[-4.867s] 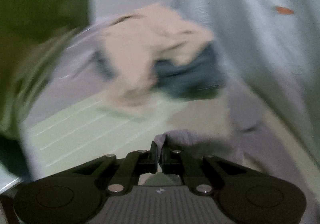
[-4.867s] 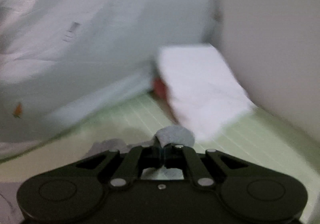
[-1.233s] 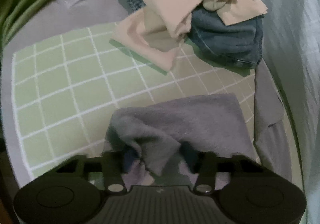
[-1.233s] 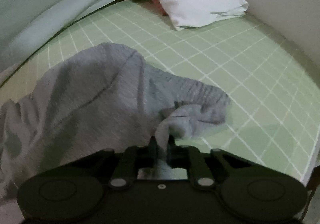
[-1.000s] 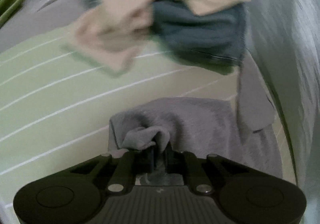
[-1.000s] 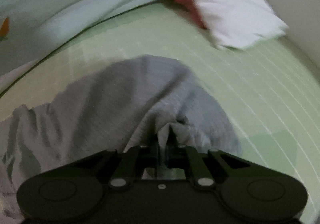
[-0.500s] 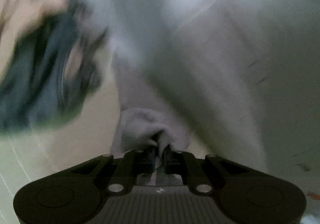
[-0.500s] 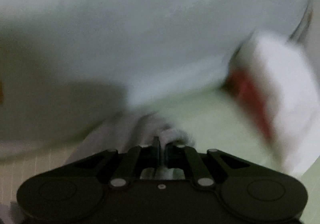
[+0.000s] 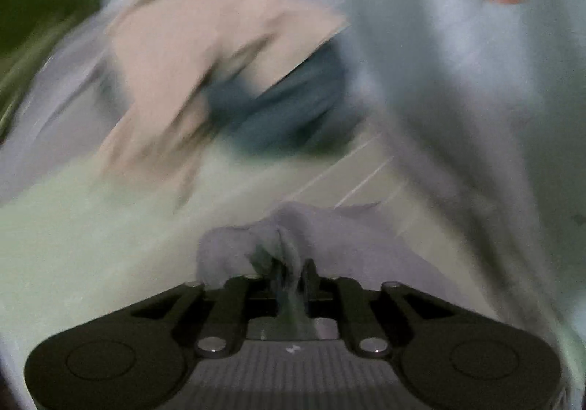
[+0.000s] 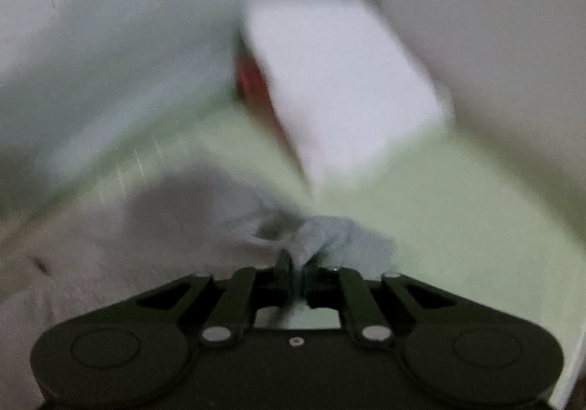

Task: Fold clothes
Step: 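Lay the sweatpants flat and open both grippers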

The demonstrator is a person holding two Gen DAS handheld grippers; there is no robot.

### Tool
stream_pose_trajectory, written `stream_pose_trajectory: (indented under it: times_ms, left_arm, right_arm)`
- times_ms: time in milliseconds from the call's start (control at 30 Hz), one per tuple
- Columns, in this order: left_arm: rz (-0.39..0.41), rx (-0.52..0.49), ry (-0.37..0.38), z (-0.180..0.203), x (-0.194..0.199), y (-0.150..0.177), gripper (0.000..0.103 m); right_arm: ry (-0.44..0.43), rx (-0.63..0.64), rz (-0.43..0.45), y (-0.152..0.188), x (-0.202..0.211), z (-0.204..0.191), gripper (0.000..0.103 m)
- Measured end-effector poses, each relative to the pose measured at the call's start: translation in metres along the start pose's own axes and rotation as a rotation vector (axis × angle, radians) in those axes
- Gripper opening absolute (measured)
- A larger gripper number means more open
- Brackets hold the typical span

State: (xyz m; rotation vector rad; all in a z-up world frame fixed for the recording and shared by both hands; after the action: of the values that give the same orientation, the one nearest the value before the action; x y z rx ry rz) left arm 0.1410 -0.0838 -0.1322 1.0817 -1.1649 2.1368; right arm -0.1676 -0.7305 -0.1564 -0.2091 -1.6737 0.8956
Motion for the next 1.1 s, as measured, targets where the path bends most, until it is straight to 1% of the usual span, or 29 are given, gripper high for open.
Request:
stream_pose_trajectory:
  times_ms: [33,67,100,133,167,200,233,300,400,433,467,500,533,633,667,700,767,900,933,1100]
  left_arm:
    - [-0.026,0.031,-0.023,-0.015,-0.002,0.009,0.029]
    - [-0.040,0.062,-0.035,-0.027,0.000,0.015,0.036]
    - [-0.045,0.082,-0.040,-0.036,0.002,0.019,0.039]
    - [-0.044,0.088,-0.040,-0.042,0.004,0.022,0.041]
    - [-0.045,0.090,-0.041,-0.047,0.006,0.024,0.045]
    - [-0.049,0.086,-0.044,-0.050,0.006,0.024,0.048]
    - [-0.054,0.085,-0.047,-0.051,0.005,0.023,0.048]
    - [-0.049,0.074,-0.049,-0.048,0.003,0.019,0.048]
    - [-0.033,0.045,-0.043,-0.041,0.003,0.014,0.049]
    - [-0.028,0.035,-0.042,-0.039,0.004,0.012,0.051]
    - [-0.023,0.025,-0.040,-0.037,0.004,0.010,0.057]
    - [-0.013,0.007,-0.040,-0.032,0.004,0.007,0.062]
    - [0.000,-0.027,-0.041,-0.024,0.005,0.004,0.062]
    - [0.017,-0.131,-0.039,0.001,0.002,-0.003,0.069]
    - [0.023,-0.170,-0.037,0.011,0.000,-0.005,0.072]
    - [0.025,-0.205,-0.036,0.020,-0.002,-0.005,0.076]
    - [0.015,-0.257,-0.035,0.039,-0.008,-0.004,0.078]
    - [-0.039,-0.326,0.035,0.079,-0.025,0.010,0.078]
    - [-0.055,-0.336,0.042,0.088,-0.031,0.015,0.078]
    - [-0.129,-0.370,0.044,0.124,-0.063,0.037,0.078]
  right_arm:
    - [0.014,-0.037,-0.040,0.016,-0.003,0.008,0.021]
    - [0.020,-0.076,-0.058,0.028,-0.001,0.014,0.038]
    - [0.025,-0.115,-0.071,0.038,0.001,0.020,0.047]
    - [0.023,-0.151,-0.064,0.043,0.006,0.023,0.057]
    - [0.019,-0.185,-0.057,0.047,0.010,0.025,0.065]
    - [0.011,-0.209,-0.051,0.050,0.013,0.026,0.067]
    - [0.002,-0.219,-0.051,0.051,0.013,0.026,0.068]
    - [-0.018,-0.223,-0.062,0.052,0.012,0.008,0.068]
    - [-0.034,-0.211,-0.075,0.057,0.015,-0.002,0.070]
    - [-0.029,-0.203,-0.076,0.056,0.015,-0.006,0.072]
    - [-0.023,-0.195,-0.075,0.054,0.012,-0.009,0.075]
    - [-0.014,-0.184,-0.074,0.054,0.012,-0.014,0.077]
    - [-0.006,-0.170,-0.072,0.057,0.015,-0.019,0.082]
    - [0.000,-0.117,-0.058,0.058,0.020,-0.026,0.086]
    - [0.003,-0.100,-0.055,0.058,0.021,-0.028,0.090]
    - [0.008,-0.086,-0.054,0.058,0.022,-0.030,0.092]
    - [0.016,-0.065,-0.054,0.057,0.023,-0.033,0.095]
    - [0.025,-0.032,-0.056,0.056,0.024,-0.040,0.095]
    - [0.026,-0.026,-0.058,0.056,0.024,-0.042,0.096]
    - [0.029,-0.006,-0.077,0.055,0.021,-0.053,0.096]
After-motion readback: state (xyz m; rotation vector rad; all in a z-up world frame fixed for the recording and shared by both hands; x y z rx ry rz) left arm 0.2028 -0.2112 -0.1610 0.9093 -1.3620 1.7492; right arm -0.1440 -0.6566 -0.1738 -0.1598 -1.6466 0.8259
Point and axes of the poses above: each gripper's, at about its wrist camera, not at the fingertips, and x roughly against the way its jaws point, z to its right, y to its underside, the point moved 8 cm from there along -x, roughly the way its jaws point, and after that the axes turned 4 degrees about x, right-handed, at the moved point
